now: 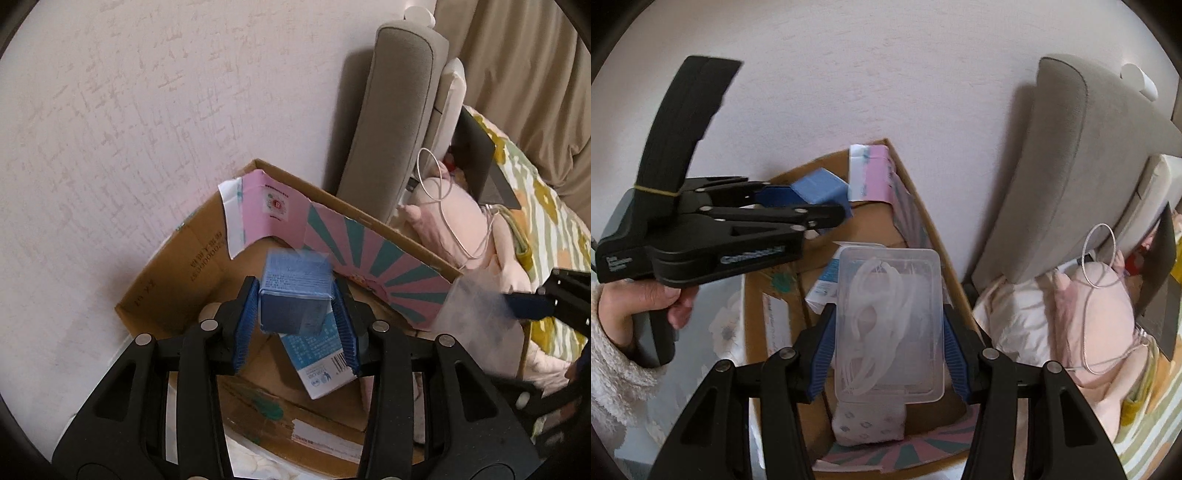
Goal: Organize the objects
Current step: 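Carry blue box and plastic case to the cardboard box and release them, then withdraw both tools from the cardboard box back over the sheet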
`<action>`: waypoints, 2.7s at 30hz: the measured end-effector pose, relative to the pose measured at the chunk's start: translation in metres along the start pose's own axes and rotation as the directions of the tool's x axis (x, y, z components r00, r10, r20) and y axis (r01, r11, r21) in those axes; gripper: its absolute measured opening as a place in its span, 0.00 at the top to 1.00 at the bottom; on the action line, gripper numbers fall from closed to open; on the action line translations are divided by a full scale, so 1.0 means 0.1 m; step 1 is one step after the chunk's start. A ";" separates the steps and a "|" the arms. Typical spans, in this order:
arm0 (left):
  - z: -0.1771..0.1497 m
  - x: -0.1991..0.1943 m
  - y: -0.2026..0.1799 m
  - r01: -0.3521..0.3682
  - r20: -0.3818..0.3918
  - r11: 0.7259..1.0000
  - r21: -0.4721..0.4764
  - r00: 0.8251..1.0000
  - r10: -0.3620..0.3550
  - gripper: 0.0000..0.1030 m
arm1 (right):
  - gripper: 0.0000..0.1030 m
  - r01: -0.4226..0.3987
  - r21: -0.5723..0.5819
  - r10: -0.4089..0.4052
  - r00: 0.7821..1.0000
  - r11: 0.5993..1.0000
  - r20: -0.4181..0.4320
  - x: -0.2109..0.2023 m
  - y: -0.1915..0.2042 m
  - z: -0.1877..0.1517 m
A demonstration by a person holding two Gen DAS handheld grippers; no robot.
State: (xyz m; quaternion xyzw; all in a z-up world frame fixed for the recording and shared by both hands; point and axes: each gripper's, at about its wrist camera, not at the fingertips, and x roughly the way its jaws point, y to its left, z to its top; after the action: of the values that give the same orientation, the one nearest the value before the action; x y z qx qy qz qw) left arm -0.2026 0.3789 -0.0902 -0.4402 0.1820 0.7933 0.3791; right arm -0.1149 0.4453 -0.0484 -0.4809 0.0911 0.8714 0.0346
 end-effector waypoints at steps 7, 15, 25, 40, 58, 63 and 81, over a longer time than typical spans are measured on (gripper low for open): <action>0.03 0.01 -0.04 -0.005 0.010 1.000 0.002 1.000 0.005 0.00 | 0.17 -0.001 0.014 0.001 1.000 1.000 -0.011 0.06 0.03 -0.05; -0.05 -0.01 -0.01 0.002 -0.005 1.000 -0.016 1.000 -0.002 0.00 | 0.17 -0.003 0.017 0.003 1.000 1.000 -0.006 0.01 0.02 -0.07; -0.08 -0.23 0.04 0.020 0.012 0.999 -0.050 1.000 -0.019 0.00 | 0.17 -0.017 0.015 0.017 1.000 1.000 0.007 -0.06 0.10 -0.07; -0.29 -1.19 0.28 -0.057 0.111 0.993 -0.102 0.992 0.068 0.00 | 0.17 0.005 -0.066 0.002 0.995 0.998 0.102 -0.53 0.43 -0.01; -1.12 -2.36 0.88 -0.184 0.204 0.946 -0.267 0.948 0.243 0.00 | 0.17 -0.026 -0.245 0.075 0.979 0.969 0.192 -0.84 1.23 0.08; -1.42 -2.62 1.12 -0.221 0.205 0.912 -0.346 0.930 0.304 0.00 | 0.17 -0.066 -0.291 0.131 0.969 0.955 0.207 -0.85 1.49 0.15; -2.55 -3.26 1.89 -0.342 0.118 0.741 -0.578 0.863 0.491 0.00 | 0.17 -0.204 -0.524 0.325 0.934 0.827 0.150 -0.67 2.53 0.24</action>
State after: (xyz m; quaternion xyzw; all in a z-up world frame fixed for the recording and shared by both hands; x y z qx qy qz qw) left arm -0.0979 -0.0459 0.0350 -0.3670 -0.0055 0.9275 0.0716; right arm -0.1364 0.2040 0.0523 -0.3503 -0.0765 0.9112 -0.2027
